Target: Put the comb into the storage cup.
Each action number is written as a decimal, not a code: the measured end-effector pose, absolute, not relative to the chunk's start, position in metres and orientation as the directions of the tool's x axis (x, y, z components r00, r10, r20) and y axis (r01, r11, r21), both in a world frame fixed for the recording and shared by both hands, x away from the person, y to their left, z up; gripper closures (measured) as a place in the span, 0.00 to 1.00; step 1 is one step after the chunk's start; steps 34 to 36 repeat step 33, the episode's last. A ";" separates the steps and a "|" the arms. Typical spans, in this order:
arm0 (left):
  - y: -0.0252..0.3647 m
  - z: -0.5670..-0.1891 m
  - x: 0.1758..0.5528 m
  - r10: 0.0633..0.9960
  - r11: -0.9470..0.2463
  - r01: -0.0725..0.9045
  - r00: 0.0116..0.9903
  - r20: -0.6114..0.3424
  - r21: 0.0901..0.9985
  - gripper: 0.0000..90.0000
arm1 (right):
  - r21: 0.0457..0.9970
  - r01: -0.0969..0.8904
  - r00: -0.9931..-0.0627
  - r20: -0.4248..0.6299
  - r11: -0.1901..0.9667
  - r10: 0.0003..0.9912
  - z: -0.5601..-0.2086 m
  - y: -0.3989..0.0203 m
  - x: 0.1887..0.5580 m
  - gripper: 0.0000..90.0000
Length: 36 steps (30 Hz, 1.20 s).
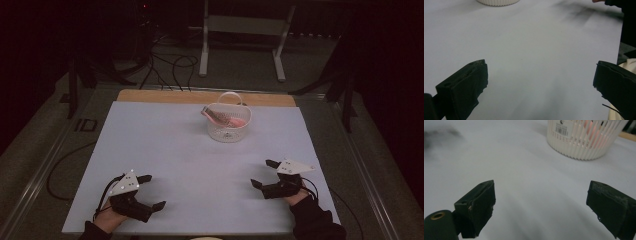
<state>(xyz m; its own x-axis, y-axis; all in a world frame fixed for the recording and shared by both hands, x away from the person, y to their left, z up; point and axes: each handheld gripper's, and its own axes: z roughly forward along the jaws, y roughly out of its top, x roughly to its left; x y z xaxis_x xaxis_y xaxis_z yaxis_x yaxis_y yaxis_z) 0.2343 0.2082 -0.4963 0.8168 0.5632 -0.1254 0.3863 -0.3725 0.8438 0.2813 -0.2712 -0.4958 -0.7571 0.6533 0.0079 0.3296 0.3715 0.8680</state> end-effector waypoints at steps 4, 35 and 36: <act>0.209 -0.498 0.234 0.567 -0.376 0.388 0.815 -0.122 0.841 0.00 | 0.859 0.339 -0.742 -0.006 0.384 0.671 -0.500 -0.276 0.277 0.09; 0.211 -0.497 0.233 0.574 -0.374 0.380 0.812 -0.110 0.846 0.00 | 0.823 0.341 -0.718 -0.084 0.455 0.691 -0.510 -0.276 0.268 0.09; 0.211 -0.497 0.233 0.574 -0.374 0.380 0.812 -0.110 0.846 0.00 | 0.823 0.341 -0.718 -0.084 0.455 0.691 -0.510 -0.276 0.268 0.09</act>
